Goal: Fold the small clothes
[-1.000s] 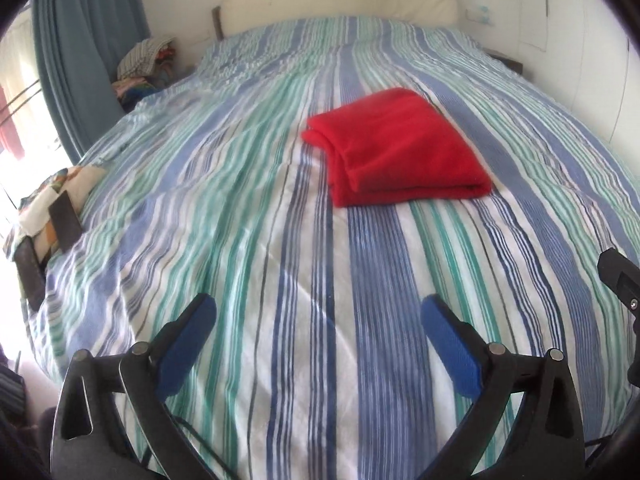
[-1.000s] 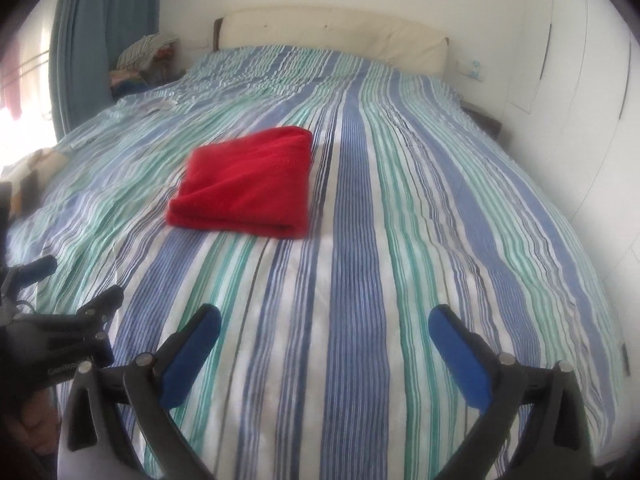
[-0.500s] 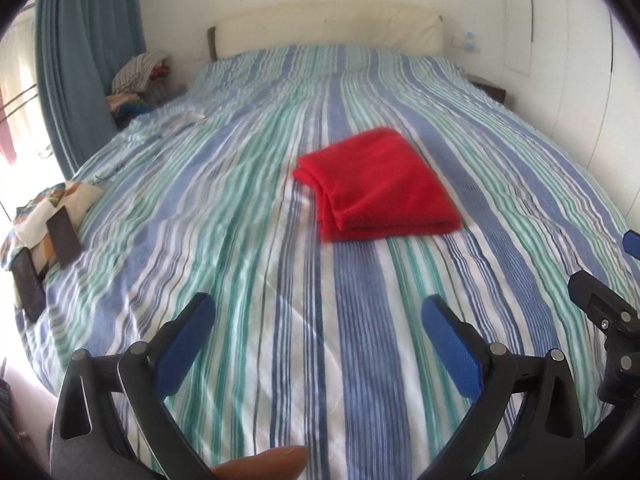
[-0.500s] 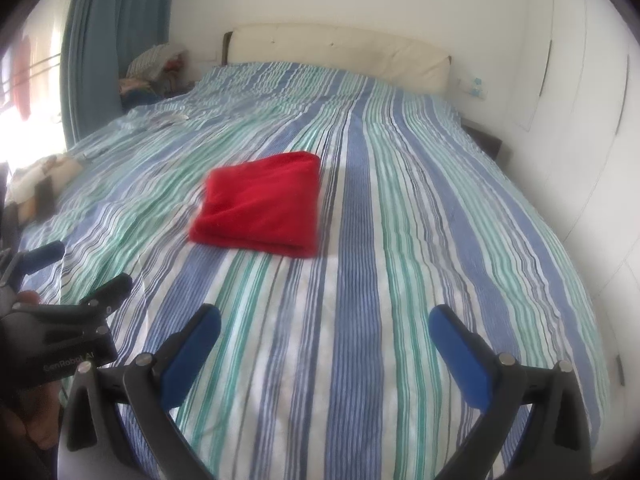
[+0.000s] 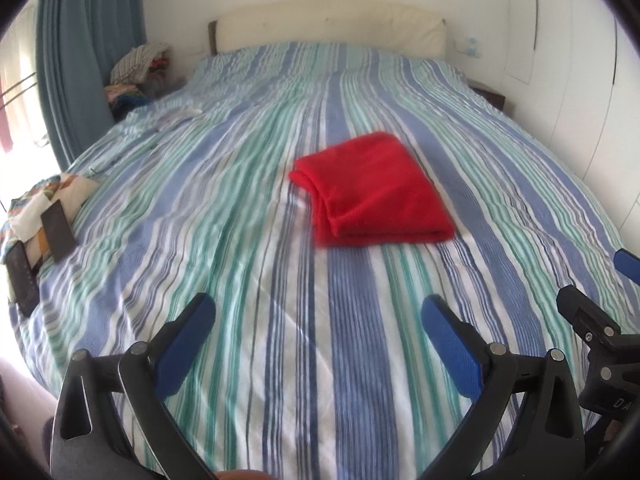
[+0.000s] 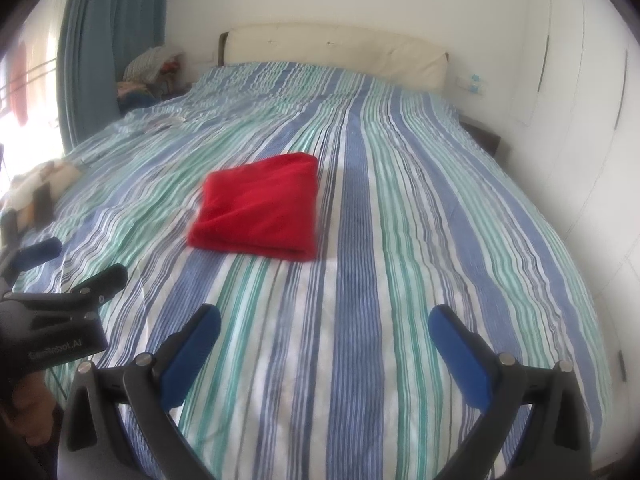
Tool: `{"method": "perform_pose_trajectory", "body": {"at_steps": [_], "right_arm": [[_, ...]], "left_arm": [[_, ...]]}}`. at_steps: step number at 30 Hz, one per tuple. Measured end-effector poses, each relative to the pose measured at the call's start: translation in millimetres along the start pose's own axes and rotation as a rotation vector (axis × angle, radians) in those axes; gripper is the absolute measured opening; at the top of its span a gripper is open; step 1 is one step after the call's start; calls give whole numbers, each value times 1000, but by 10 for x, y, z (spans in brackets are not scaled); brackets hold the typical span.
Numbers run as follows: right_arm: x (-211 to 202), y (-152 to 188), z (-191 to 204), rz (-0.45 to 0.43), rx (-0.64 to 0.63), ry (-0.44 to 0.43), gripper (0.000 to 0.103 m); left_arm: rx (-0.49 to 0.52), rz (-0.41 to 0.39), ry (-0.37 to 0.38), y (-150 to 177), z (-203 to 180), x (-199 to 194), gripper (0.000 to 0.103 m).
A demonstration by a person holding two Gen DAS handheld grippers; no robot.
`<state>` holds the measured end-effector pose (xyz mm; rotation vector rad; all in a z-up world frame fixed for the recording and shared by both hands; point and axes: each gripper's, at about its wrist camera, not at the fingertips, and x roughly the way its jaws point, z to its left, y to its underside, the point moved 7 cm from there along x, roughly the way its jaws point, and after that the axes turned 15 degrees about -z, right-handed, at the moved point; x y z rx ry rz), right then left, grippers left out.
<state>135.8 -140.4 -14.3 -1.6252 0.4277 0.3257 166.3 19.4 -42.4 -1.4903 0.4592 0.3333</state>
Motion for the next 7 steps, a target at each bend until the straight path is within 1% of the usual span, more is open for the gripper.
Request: {"method": "perform_pose_trajectory", "body": {"at_steps": [3,7], "right_arm": [[16,12,-21,5,4,3,102],[31,23,-27,8,5,1,102]], "left_arm": [[-2,-7,10,-7,-27,-26,103],[20,-23,14,-37,-91,-68,103]]}}
